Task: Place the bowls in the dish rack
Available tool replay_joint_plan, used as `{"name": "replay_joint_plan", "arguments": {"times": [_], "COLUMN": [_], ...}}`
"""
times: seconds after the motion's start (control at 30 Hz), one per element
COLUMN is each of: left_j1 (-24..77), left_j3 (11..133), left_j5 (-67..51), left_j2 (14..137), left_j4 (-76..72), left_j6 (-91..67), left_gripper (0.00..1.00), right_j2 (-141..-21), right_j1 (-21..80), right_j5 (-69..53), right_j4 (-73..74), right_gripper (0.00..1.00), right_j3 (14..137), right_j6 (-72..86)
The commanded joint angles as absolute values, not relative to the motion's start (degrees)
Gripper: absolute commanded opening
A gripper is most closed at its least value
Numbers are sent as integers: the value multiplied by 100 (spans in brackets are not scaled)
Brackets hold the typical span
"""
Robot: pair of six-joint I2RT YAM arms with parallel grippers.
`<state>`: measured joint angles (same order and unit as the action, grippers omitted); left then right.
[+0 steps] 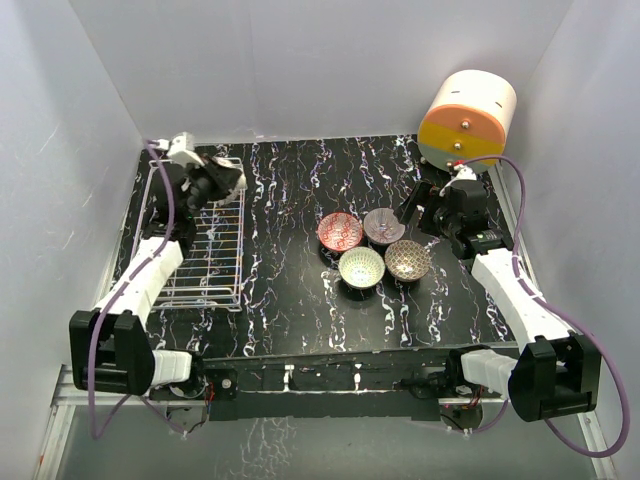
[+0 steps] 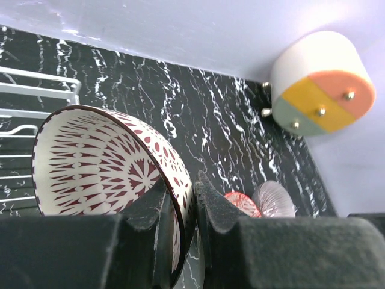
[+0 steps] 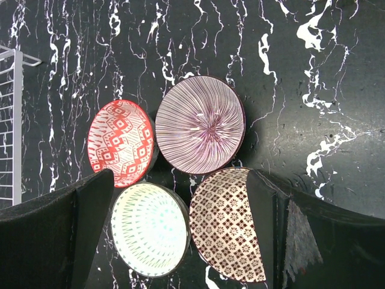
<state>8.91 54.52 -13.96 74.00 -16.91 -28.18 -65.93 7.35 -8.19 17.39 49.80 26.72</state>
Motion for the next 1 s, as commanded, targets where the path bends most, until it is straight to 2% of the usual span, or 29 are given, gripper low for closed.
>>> {"name": "replay_joint_plan", "arguments": {"times": [0.0,0.17,0.3,0.5,0.97], "left_j1": [82,-659,-884,-1087,-1140], "left_j3": [5135,4551,4278,4130,4486], "left_j5": [-2421,-2922,-3036,-3184,-3206], "left_j2": [7165,7444,7736,8792,10506], "left_j4": [-3411,-4872,-5690,-7376,-8954], "left_j6": [-4138,-5398,-6025,-7161,-8243], "left_gripper": [0,0,0,0,0], "right_j2": [-6438,-6449,-6459,-6393,-6293], "right_j1": [699,703,703,704,703], "right_j5": [-891,-903,-898,-888,-691], "right_j4": [1547,1576,1619,1698,1861], "right_gripper": [96,96,96,96,96], "right_j3": [5042,5069,5120,5218,5296], "right_j6": [2654,2655,2642,2635,2619]}}
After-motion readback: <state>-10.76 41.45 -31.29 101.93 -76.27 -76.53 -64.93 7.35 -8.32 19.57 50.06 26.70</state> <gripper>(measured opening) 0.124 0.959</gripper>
